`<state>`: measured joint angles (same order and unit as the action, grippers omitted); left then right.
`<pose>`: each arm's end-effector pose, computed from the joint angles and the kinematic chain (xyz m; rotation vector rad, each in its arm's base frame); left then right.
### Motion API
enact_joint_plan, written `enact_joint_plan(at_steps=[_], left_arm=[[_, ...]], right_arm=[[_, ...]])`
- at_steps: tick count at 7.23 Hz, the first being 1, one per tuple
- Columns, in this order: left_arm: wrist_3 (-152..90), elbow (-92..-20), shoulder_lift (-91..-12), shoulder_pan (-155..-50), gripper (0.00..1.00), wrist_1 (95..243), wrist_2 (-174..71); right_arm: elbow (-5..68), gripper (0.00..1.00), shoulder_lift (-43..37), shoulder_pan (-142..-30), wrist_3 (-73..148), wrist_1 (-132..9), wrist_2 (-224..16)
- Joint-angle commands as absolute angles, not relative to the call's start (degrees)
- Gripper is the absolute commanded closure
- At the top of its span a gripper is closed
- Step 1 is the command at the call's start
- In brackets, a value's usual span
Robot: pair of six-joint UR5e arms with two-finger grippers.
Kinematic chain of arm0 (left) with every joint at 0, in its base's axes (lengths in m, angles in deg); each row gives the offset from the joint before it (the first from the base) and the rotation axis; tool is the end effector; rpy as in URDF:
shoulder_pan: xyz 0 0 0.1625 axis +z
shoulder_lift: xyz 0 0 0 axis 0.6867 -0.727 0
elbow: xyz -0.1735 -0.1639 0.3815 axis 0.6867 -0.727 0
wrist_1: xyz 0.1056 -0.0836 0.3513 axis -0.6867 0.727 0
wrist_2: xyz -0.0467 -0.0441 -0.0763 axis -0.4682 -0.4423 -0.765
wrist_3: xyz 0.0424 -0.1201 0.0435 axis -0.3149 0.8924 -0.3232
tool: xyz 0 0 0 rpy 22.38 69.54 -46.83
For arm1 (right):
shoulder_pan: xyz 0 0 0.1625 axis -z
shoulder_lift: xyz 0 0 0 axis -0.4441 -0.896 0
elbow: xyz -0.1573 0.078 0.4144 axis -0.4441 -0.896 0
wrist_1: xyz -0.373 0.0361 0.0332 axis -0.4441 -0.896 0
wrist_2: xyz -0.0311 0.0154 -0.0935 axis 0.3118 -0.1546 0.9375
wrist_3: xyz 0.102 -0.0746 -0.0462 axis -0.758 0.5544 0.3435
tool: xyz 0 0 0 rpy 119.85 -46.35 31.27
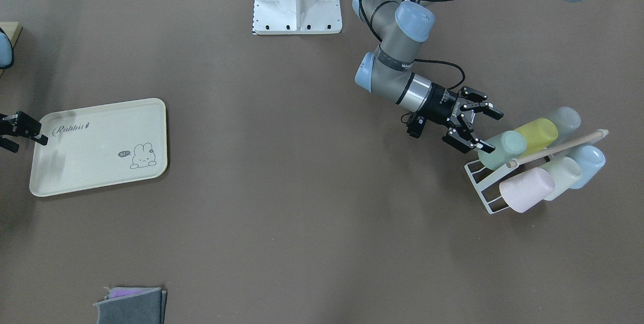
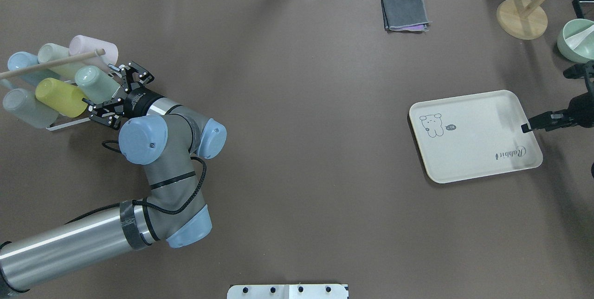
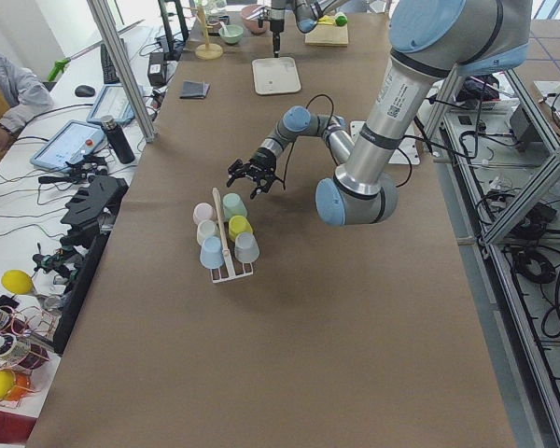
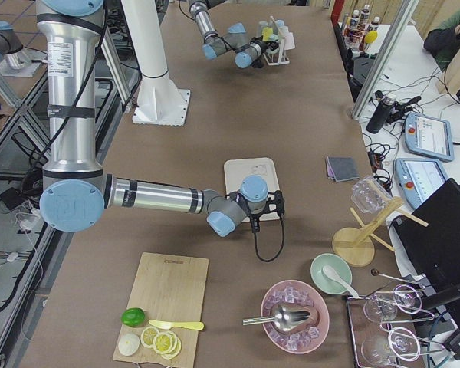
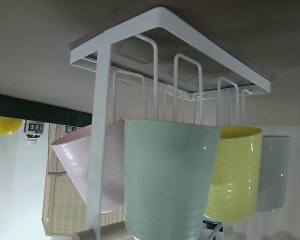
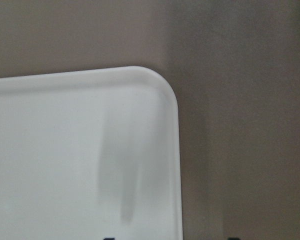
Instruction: Pick up and place green cup on tray
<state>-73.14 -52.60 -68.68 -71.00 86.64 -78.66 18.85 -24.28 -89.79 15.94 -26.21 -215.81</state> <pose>0.4404 -0.4816 0.4555 -0.1513 -0.8915 1.6090 -0.1772 -0.4394 0.6922 0.1280 -0.9719 -0.0796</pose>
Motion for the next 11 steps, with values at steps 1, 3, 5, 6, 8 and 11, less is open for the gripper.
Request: enact_joint_plan(at_steps=[1,3,5,6,8,11], left_arm=[[-68.89,-49.3,-68.68,-69.92,0.02,86.63,-78.46],[-68.44,-47.7,-68.86,-69.91,0.02,86.89,-71.1],[-68.61,-46.91,-68.86,-69.91,0.02,86.63,-68.19],[-68.61,-46.91,-68.68,-70.0,0.02,86.63,-68.09],[-68.35,-46.47,-68.6,-70.0,0.02,86.45,-68.61],[-68.26,-46.38,-67.98,-70.09,0.03,86.37,-68.79]], right_arm=[[17.48,0.32,-22.62,-89.56,15.92,-26.45,-215.88],[16.77,0.36,-21.91,-89.56,15.92,-26.45,-215.97],[16.77,0.42,-21.91,-89.47,15.92,-26.45,-215.97],[16.77,0.43,-21.91,-89.47,15.92,-26.45,-216.05],[16.6,0.43,-21.91,-89.47,15.92,-26.53,-216.05],[15.54,0.45,-21.91,-89.47,15.92,-26.36,-216.58]])
